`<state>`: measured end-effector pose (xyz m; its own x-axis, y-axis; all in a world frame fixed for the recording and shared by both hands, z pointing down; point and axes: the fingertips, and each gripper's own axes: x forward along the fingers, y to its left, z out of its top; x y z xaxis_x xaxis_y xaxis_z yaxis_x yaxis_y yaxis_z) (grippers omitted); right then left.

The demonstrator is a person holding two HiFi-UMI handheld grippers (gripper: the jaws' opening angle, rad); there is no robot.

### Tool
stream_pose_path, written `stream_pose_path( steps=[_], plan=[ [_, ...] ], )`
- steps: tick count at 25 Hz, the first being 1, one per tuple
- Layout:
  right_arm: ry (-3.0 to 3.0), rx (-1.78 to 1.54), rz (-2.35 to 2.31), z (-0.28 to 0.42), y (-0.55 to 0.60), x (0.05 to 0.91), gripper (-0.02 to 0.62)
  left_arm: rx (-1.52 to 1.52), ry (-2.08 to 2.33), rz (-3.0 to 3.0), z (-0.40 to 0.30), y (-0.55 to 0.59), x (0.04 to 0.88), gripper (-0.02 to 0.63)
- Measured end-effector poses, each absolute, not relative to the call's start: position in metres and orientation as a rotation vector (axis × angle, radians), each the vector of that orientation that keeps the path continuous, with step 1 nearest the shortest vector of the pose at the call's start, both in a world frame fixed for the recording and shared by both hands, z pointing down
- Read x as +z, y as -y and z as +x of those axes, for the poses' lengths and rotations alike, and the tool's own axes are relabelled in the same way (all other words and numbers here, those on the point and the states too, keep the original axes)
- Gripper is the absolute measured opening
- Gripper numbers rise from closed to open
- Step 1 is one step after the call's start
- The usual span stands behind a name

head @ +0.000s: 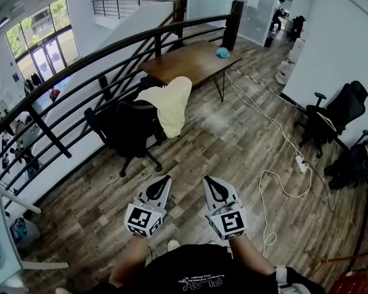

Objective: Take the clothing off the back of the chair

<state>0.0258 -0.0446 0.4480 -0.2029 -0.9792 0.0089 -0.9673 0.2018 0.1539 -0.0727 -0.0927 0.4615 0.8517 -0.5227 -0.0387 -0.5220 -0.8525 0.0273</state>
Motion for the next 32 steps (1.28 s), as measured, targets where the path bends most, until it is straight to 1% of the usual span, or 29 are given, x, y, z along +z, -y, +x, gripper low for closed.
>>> stream_pose_path(
  steps=[6, 12, 22, 27, 32],
  plan=[
    [2.342, -0.166, 1.902, 0.018, 0.046, 0.451, 0.014, -0.054, 0.827, 3.024, -0.080, 0.098, 0.460, 0.012],
    [2.342, -0.156, 1.912, 0.030, 0.058, 0.458, 0.014, -0.044, 0.837, 3.022, -0.072, 0.109, 0.466, 0.012],
    [2.433, -0.116, 1.823, 0.073, 0.108, 0.468, 0.014, -0.016, 0.950, 3.006, -0.025, 0.150, 0.471, 0.012],
    [2.539, -0.096, 1.770, 0.082, 0.134, 0.460, 0.014, -0.014, 1.015, 2.998, -0.005, 0.168, 0.468, 0.012],
    [2.596, -0.064, 1.693, 0.097, 0.156, 0.471, 0.014, -0.005, 1.104, 2.974, 0.008, 0.186, 0.470, 0.012]
  ],
)
